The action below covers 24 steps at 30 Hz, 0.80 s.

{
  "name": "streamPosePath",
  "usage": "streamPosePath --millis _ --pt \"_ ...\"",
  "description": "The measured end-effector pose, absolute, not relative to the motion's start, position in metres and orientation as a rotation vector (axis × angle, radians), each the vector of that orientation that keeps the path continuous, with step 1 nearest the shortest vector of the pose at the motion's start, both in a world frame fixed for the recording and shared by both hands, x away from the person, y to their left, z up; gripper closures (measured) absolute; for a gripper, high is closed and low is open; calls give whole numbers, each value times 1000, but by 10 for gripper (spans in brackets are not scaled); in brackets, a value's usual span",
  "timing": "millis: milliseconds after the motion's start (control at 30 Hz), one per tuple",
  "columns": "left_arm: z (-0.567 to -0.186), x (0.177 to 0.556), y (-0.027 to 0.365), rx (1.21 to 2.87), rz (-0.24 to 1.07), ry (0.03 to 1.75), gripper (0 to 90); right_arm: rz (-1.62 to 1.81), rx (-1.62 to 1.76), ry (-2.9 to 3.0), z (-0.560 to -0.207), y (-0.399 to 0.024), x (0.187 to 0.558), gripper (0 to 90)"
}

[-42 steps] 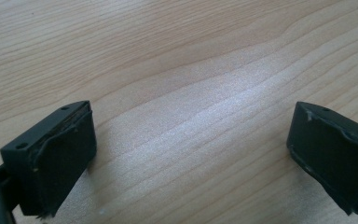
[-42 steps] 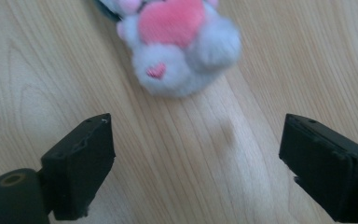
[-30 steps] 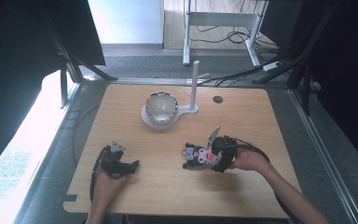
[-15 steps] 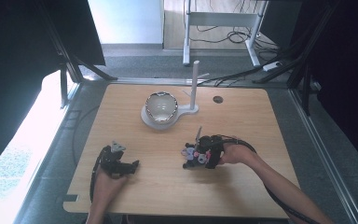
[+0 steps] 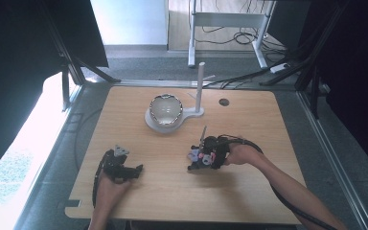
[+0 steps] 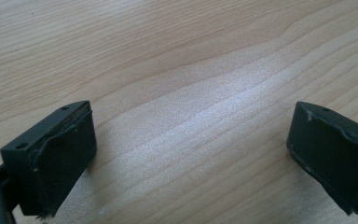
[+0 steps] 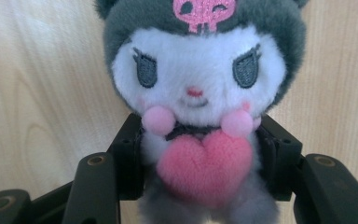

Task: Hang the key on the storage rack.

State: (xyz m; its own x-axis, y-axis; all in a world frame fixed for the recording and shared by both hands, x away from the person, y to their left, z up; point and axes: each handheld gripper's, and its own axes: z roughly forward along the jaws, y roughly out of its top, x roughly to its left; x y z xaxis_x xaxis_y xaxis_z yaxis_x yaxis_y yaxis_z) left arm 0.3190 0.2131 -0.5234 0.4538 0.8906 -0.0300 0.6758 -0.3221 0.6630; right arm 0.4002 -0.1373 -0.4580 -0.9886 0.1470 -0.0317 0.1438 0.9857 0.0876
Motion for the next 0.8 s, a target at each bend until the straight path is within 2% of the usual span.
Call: streamPosePath --millis 800 --pt "-524 319 213 2097 460 1301 13 257 390 3054 -382 -175 427 447"
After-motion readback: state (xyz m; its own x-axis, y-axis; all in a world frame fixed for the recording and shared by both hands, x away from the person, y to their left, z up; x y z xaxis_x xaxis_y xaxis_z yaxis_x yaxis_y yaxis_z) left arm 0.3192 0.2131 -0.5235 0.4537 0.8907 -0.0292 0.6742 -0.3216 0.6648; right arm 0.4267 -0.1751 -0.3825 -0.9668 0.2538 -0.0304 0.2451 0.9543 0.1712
